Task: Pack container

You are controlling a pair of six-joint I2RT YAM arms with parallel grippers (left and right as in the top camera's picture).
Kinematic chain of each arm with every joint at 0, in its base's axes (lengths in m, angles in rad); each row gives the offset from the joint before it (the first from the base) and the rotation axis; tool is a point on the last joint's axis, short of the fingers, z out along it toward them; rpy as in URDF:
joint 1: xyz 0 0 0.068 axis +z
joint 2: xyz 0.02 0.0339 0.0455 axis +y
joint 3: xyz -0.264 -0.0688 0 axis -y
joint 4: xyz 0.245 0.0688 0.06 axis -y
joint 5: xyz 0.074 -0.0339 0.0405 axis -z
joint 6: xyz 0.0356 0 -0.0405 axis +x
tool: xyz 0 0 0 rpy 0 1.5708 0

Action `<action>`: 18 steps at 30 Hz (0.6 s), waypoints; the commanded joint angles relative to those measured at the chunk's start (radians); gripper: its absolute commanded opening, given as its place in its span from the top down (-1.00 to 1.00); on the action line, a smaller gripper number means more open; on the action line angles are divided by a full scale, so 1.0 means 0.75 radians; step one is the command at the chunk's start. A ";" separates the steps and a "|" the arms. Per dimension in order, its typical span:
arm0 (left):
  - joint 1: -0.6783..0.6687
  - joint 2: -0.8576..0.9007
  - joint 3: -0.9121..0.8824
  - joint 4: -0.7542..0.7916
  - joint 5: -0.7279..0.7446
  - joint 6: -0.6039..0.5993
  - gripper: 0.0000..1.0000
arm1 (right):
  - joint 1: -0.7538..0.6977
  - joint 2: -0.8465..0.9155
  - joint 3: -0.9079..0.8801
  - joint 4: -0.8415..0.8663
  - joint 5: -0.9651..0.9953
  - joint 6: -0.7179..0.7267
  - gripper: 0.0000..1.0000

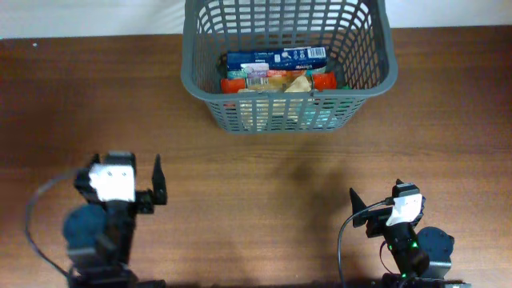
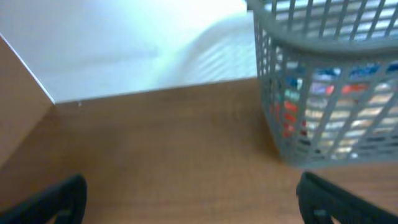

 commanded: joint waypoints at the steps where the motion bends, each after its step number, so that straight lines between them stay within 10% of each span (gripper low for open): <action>1: -0.005 -0.200 -0.288 0.180 0.005 0.007 -0.98 | 0.011 -0.012 -0.009 0.000 -0.007 0.008 -0.98; 18: -0.006 -0.623 -0.833 0.432 0.005 0.007 -0.99 | 0.011 -0.012 -0.009 0.000 -0.007 0.008 -0.98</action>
